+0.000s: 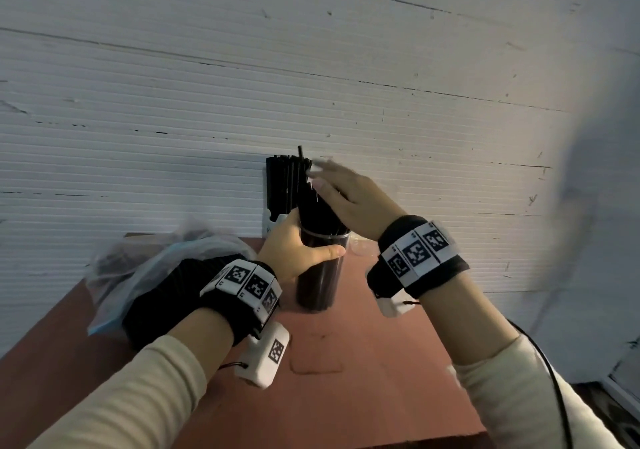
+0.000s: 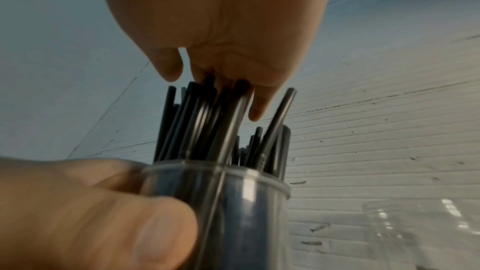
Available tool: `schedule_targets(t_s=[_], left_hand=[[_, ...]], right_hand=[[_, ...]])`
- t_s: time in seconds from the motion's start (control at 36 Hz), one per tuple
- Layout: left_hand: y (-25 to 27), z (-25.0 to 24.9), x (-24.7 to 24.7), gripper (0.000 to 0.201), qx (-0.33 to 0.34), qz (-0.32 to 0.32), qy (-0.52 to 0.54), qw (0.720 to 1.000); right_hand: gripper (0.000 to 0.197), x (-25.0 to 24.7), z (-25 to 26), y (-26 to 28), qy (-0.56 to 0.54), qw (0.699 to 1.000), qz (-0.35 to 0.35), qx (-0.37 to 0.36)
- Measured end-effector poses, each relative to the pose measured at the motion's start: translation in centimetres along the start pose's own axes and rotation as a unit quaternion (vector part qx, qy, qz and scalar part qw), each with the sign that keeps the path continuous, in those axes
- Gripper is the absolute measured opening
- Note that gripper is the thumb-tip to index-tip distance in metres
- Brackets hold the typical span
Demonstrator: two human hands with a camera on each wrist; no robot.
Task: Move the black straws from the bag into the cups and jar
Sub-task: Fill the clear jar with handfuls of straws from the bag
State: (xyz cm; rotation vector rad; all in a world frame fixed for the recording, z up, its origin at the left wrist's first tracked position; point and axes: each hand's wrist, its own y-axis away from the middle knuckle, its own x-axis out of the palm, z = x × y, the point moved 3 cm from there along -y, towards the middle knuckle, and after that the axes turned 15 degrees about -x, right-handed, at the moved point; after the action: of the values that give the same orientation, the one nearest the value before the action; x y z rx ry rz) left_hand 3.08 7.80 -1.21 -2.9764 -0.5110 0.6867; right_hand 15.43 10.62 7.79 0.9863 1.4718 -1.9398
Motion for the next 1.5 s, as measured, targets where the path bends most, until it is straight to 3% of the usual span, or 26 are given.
schedule_targets(t_s=[0.08, 0.19, 0.28, 0.39, 0.5, 0.64, 0.75, 0.81, 0.89, 1.0, 1.11, 1.25, 1.31, 1.39, 1.5], left_hand=[[-0.1, 0.3, 0.1, 0.081, -0.008, -0.002, 0.006, 1.000], [-0.1, 0.5, 0.1, 0.085, -0.008, -0.004, 0.017, 1.000], [0.0, 0.5, 0.0, 0.081, -0.001, -0.004, 0.012, 1.000], [-0.2, 0.6, 0.0, 0.081, -0.008, 0.003, 0.023, 1.000], [0.2, 0.4, 0.2, 0.083, -0.014, 0.013, 0.027, 0.999], [0.6, -0.3, 0.8, 0.084, -0.003, 0.016, 0.024, 1.000], [1.5, -0.5, 0.6, 0.121, -0.037, 0.060, 0.018, 0.997], [2.1, -0.3, -0.2, 0.128, -0.063, 0.056, -0.033, 0.996], [3.2, 0.2, -2.7, 0.108, -0.056, 0.002, -0.081, 0.995], [5.6, 0.3, -7.1, 0.054, -0.002, -0.057, -0.075, 0.996], [7.3, 1.4, -11.7, 0.032, 0.001, -0.094, -0.076, 0.993], [8.6, 3.3, -16.0, 0.020, -0.024, -0.145, -0.164, 0.976], [8.7, 4.4, -16.9, 0.019, -0.046, -0.111, -0.199, 0.973], [8.8, 5.9, -17.5, 0.035, -0.080, -0.034, -0.228, 0.970], [8.1, 7.0, -17.6, 0.029, -0.090, 0.004, -0.240, 0.967]], right_hand=[[0.045, 0.5, -0.2, 0.1, -0.011, 1.000, 0.003, 0.029], [0.055, -0.2, 0.4, -1.2, 0.002, 0.998, -0.042, -0.041], [0.049, 0.0, 0.6, -2.1, 0.019, 0.998, 0.010, -0.066], [0.037, 0.5, -0.4, -1.4, 0.090, 0.993, 0.072, -0.009], [0.050, 0.0, -0.5, 0.2, 0.061, 0.997, 0.009, 0.037], [0.050, -0.4, -0.2, 0.9, 0.035, 0.998, 0.008, 0.051], [0.043, -0.7, 1.0, 0.5, 0.026, 0.997, -0.076, 0.018], [0.040, -0.5, 2.1, 0.4, 0.025, 0.993, -0.114, -0.017], [0.034, 0.1, 4.5, 0.2, 0.009, 0.987, -0.147, -0.068], [0.024, 1.8, 7.7, -0.1, -0.027, 0.979, -0.171, -0.106], [0.019, 5.1, 9.6, -0.8, -0.091, 0.985, -0.123, -0.081], [0.024, 10.6, 10.3, -2.0, -0.098, 0.993, 0.067, 0.007], [0.027, 12.4, 10.5, -2.4, -0.073, 0.988, 0.138, 0.017], [0.034, 14.7, 11.0, -2.9, -0.038, 0.968, 0.249, 0.021], [0.041, 17.1, 11.6, -3.4, -0.035, 0.953, 0.297, 0.042]])
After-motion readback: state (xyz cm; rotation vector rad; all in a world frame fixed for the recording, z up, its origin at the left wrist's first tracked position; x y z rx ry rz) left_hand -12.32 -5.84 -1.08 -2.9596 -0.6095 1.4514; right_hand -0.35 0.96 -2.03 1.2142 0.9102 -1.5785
